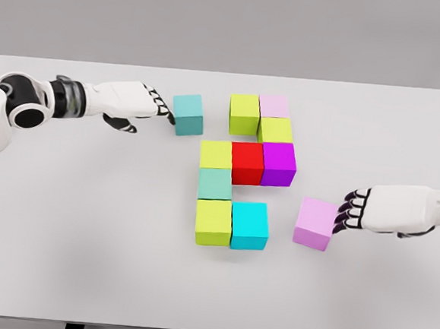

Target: Assemble the squares on the desktop into the number 2

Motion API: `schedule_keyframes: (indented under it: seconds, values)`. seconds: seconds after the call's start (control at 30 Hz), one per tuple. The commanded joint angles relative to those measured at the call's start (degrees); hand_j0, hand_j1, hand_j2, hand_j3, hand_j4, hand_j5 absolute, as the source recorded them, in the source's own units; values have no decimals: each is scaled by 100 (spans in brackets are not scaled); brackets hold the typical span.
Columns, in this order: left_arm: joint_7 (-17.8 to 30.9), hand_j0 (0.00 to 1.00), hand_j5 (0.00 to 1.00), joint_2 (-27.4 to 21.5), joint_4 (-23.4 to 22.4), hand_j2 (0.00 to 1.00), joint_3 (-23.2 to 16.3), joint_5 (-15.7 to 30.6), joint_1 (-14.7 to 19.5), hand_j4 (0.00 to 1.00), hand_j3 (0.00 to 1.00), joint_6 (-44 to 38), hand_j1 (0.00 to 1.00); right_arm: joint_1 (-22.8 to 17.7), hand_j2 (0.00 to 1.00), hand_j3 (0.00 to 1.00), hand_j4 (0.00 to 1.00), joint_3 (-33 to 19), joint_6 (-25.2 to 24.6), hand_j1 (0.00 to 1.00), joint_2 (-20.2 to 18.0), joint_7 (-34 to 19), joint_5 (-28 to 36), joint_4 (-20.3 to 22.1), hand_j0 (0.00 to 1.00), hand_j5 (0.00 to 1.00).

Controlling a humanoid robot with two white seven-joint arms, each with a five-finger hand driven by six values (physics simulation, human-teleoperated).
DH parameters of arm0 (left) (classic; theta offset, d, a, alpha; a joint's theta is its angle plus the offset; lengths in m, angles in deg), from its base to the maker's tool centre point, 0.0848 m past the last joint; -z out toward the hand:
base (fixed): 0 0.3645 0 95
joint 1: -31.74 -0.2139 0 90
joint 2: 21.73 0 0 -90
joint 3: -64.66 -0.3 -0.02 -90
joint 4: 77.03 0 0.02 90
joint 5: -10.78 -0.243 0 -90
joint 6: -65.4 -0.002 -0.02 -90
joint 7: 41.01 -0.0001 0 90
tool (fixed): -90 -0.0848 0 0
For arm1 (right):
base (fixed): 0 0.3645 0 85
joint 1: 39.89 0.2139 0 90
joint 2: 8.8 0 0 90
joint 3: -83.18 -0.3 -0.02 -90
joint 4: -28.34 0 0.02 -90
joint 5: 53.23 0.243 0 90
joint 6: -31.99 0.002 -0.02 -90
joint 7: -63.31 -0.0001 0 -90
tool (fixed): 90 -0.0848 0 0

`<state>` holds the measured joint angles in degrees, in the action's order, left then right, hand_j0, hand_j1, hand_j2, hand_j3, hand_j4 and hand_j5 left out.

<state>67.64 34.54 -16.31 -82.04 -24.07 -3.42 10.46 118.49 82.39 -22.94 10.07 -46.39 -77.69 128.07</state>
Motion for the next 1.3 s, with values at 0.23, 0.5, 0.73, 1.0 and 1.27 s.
schedule_keyframes:
  seconds: [0.23,0.5,0.73,1.0,1.27]
  values:
    - [-2,80,80,-11,11,80,10,14,0,80,80,-7,80,0,95,95,95,-89,-7,95,169,10,29,-208,95,95]
    - [-2,80,80,-11,-262,80,10,-4,-9,80,80,-7,80,0,95,95,95,-89,-7,95,292,10,29,-402,95,95]
    - [69,80,80,51,-587,80,10,-4,70,80,80,-7,80,0,95,95,95,-89,-7,95,354,10,38,-419,95,95]
    - [130,81,81,332,-754,81,28,-4,132,81,81,-7,81,-17,95,95,95,-80,-7,95,407,1,73,-270,95,95]
    - [174,81,81,534,-824,81,37,5,176,81,81,-7,81,-17,95,95,95,-97,-7,95,398,10,64,-507,95,95]
